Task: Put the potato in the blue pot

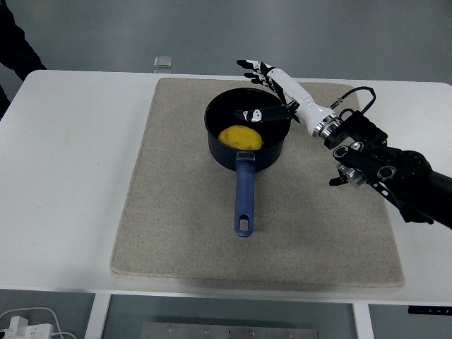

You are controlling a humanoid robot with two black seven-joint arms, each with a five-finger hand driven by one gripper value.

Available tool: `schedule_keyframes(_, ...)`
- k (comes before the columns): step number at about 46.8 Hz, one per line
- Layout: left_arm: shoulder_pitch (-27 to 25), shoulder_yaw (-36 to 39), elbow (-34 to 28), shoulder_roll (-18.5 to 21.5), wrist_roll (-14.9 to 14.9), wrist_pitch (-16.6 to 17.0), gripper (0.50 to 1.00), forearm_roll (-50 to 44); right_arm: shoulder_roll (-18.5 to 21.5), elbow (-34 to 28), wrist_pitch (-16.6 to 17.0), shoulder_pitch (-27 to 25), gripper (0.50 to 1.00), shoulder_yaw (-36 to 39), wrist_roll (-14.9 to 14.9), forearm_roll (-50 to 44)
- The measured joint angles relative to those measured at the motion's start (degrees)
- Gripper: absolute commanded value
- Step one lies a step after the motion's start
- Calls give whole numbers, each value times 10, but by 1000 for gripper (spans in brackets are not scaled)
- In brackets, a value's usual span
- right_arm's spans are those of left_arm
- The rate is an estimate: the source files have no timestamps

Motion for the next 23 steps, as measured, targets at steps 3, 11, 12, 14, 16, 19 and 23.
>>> schedule_keyframes(3,0,0,0,0,0,0,996,0,-3,0,1,1,928,2,0,11)
schedule_keyframes(11,0,0,0,0,0,0,996,0,-19,-1,2,1,928,15,-2,70)
schedule_keyframes(12,0,0,0,0,0,0,996,0,-19,-1,3,1,928,21,-6,76)
schedule_keyframes(14,0,0,0,0,0,0,996,0,-22,-1,3,1,928,39,-24,94)
schedule_keyframes(16,0,0,0,0,0,0,996,0,-26,-1,4,-2,928,61,-50,111)
schedule_keyframes(19,0,0,0,0,0,0,996,0,-32,-1,5,-5,928,100,-91,137)
schedule_keyframes(23,0,0,0,0,0,0,996,0,-33,-1,5,-12,928,150,-147,177)
